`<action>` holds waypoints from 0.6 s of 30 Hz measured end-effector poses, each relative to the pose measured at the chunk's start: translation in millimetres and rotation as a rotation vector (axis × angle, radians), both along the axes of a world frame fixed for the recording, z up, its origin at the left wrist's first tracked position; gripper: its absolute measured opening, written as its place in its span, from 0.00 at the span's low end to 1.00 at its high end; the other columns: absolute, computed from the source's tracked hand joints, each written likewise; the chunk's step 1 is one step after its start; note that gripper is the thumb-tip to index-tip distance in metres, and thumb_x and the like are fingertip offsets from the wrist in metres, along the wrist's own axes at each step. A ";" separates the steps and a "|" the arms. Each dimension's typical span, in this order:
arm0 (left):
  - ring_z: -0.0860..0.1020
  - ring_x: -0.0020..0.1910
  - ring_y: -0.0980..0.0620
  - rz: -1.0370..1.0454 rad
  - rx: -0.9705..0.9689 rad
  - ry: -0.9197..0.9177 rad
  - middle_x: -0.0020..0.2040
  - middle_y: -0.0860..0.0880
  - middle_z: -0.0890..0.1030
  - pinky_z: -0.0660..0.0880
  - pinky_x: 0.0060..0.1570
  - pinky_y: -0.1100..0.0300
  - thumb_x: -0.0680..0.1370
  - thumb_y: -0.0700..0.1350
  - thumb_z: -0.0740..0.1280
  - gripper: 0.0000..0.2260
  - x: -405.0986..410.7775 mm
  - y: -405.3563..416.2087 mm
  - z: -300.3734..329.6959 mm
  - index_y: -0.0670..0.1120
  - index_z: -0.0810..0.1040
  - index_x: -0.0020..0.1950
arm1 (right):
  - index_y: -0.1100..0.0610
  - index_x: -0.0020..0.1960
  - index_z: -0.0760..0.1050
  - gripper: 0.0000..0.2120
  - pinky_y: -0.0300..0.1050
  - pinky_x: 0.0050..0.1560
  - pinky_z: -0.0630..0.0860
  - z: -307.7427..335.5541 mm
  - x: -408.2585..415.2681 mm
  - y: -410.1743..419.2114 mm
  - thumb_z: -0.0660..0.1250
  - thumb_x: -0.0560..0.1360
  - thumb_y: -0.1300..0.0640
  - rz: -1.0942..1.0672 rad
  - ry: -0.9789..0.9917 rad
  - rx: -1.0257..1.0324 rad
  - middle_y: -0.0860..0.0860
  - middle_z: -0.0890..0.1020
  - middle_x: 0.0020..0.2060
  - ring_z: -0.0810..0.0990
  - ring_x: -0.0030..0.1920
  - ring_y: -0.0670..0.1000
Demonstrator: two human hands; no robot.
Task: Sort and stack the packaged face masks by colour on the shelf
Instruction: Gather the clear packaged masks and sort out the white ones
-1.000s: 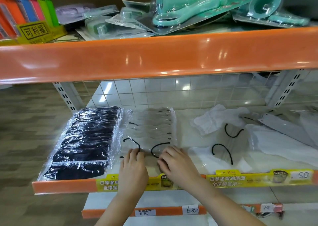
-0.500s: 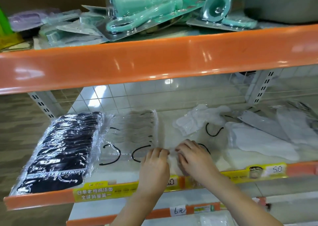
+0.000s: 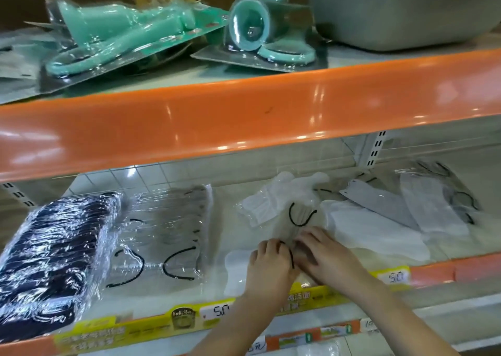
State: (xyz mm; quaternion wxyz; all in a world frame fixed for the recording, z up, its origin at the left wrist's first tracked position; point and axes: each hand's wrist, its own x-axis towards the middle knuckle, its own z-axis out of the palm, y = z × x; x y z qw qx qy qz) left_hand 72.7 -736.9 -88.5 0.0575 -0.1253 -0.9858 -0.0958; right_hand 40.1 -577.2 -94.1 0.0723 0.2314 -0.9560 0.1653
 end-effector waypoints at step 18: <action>0.80 0.37 0.48 0.042 -0.178 -0.050 0.39 0.48 0.80 0.75 0.30 0.57 0.48 0.63 0.79 0.28 -8.9 12.5 10.8 0.46 0.82 0.40 | 0.51 0.47 0.78 0.19 0.41 0.40 0.76 -3.9 -10.6 10.1 0.61 0.68 0.38 0.150 0.098 -0.001 0.45 0.78 0.44 0.79 0.44 0.49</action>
